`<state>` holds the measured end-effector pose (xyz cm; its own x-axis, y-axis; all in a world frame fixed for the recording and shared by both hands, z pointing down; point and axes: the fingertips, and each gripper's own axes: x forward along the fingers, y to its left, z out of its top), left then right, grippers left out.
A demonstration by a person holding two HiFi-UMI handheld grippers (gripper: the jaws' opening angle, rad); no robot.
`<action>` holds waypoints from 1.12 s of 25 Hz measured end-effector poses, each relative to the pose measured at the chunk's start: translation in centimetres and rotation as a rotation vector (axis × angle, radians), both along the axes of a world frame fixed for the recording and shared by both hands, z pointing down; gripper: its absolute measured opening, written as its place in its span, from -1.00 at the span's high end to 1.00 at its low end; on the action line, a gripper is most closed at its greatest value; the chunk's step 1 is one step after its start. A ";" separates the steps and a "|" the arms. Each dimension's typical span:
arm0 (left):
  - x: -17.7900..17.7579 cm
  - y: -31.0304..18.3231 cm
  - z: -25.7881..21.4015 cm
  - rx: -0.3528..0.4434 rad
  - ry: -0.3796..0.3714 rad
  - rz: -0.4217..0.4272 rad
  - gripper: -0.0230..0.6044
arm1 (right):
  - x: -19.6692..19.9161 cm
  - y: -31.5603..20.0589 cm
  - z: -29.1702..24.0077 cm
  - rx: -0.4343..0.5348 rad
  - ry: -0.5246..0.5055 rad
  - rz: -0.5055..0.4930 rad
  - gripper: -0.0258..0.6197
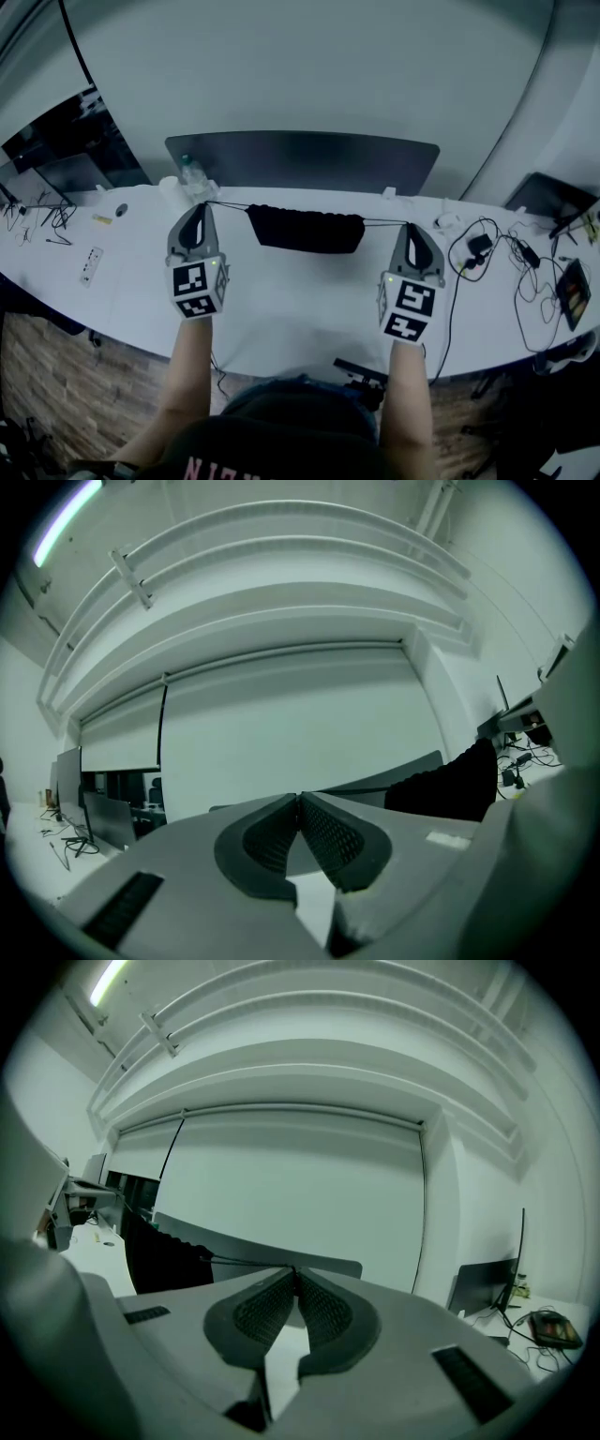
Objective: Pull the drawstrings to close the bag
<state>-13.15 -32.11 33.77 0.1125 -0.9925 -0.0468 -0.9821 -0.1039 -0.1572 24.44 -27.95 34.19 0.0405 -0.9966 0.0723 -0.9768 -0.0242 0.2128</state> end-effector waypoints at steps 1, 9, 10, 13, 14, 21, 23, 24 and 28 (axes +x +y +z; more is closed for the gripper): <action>-0.2 -0.1 0.0 0.003 -0.005 -0.012 0.88 | 0.1 0.0 -0.1 0.001 0.009 0.012 0.89; -0.9 -0.5 0.0 0.006 -0.036 -0.102 0.88 | 2.3 0.1 -0.1 -0.002 0.048 0.131 0.89; -0.9 -0.6 0.0 0.004 -0.038 -0.110 0.88 | 2.5 0.1 0.0 -0.003 0.051 0.143 0.89; -1.2 -0.8 0.0 0.000 -0.040 -0.133 0.88 | 2.9 0.1 -0.1 -0.002 0.053 0.165 0.89; -1.3 -0.9 0.0 -0.001 -0.039 -0.139 0.88 | 3.1 0.0 -0.1 -0.001 0.053 0.169 0.89; -2.5 -1.3 -0.1 -0.006 -0.016 -0.169 0.88 | 3.8 -0.3 -0.5 0.007 0.054 0.163 0.89; -2.9 -1.5 0.0 -0.010 -0.006 -0.174 0.88 | 3.9 -0.5 -0.6 0.006 0.062 0.162 0.89; -3.1 -1.7 0.0 -0.011 -0.005 -0.179 0.88 | 3.9 -0.6 -0.6 0.006 0.068 0.162 0.89; -3.9 -1.9 0.1 -0.013 -0.014 -0.195 0.88 | 4.2 -0.7 -0.7 0.007 0.071 0.164 0.89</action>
<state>-17.02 -33.97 33.87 -0.0815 -0.9961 -0.0332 -0.9816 0.0860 -0.1705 28.65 -28.64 33.50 0.2074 -0.9766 0.0567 -0.9421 -0.1838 0.2806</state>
